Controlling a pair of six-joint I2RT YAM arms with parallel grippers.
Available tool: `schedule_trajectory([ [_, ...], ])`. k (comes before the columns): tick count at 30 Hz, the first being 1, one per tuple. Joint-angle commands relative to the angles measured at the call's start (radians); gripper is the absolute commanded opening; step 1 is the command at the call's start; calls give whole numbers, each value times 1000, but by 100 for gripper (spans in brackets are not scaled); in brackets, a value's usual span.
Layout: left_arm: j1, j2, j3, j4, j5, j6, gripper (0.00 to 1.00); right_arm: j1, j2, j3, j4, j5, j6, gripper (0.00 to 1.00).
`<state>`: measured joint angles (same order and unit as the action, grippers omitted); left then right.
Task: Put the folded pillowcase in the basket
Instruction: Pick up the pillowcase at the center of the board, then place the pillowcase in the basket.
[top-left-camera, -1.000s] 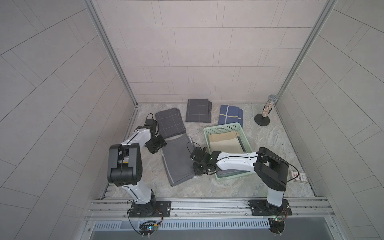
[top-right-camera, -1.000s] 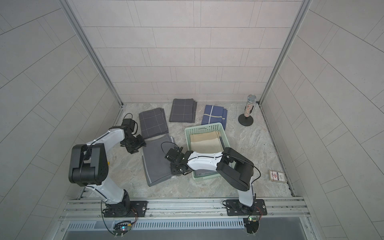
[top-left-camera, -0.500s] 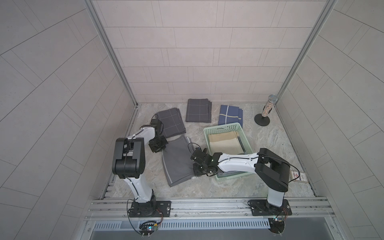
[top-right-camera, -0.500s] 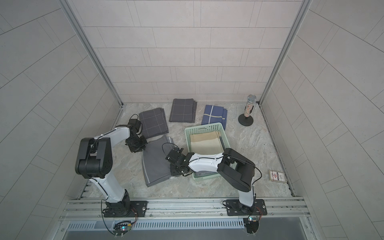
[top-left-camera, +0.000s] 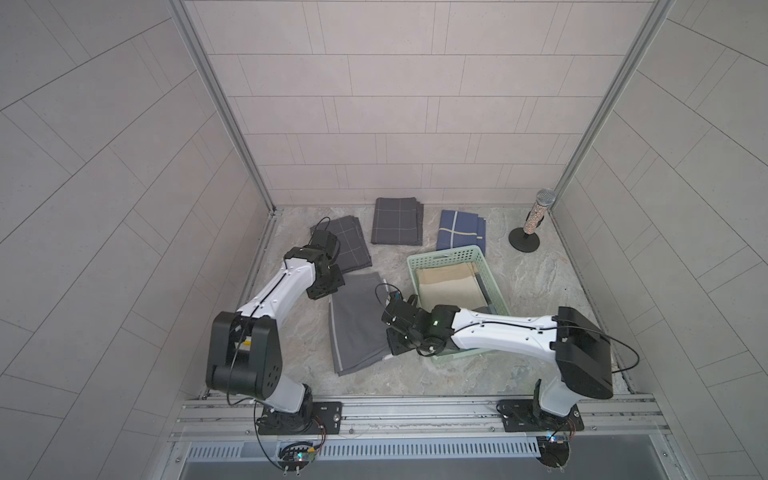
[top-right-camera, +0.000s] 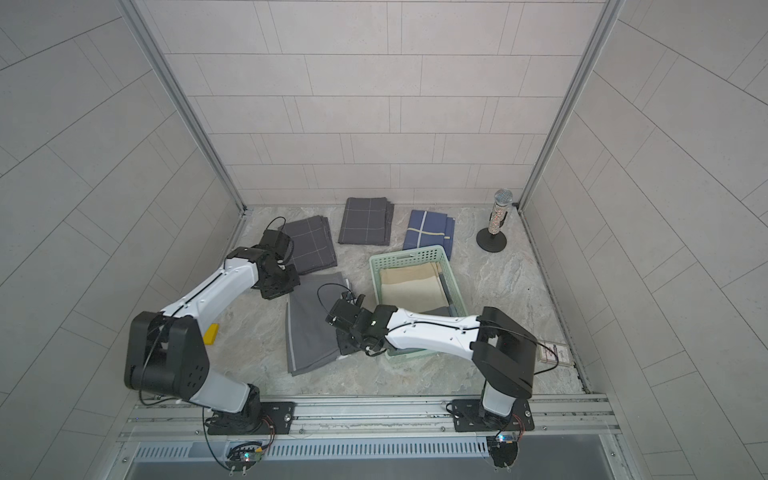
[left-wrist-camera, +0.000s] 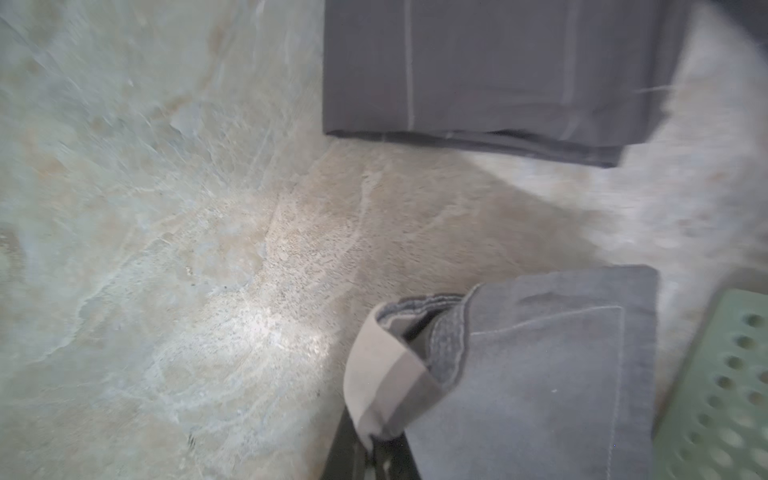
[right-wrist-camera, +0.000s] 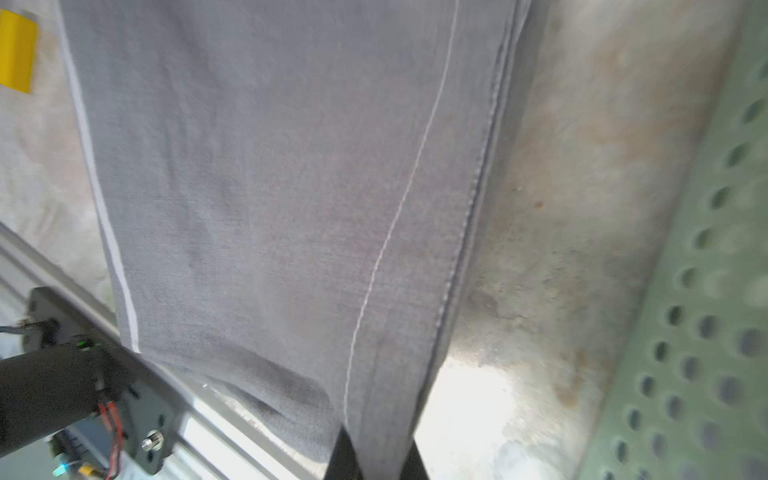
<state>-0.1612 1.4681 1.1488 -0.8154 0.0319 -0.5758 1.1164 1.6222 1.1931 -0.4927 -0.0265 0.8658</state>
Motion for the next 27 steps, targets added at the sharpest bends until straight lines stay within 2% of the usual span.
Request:
schedule_trajectory([
  [1,-24,-87,105,-66,-44,-8,0,-6,-117,58,-150,109,-44,0],
  [5,-117,-99,234,-87,-54,-34,0,-30,-228,74,-216,156,-62,0],
  [8,-204,-52,338,-84,-52,-59,0,-85,-318,61,-291,182,-73,0],
  [17,-464,229,627,-59,-86,-121,0,-420,-618,-122,-445,110,-128,0],
  [20,-509,302,649,-6,-76,-143,0,-480,-667,-178,-481,114,-147,0],
  [27,-543,488,727,42,-73,-144,0,-661,-693,-331,-422,13,-201,0],
])
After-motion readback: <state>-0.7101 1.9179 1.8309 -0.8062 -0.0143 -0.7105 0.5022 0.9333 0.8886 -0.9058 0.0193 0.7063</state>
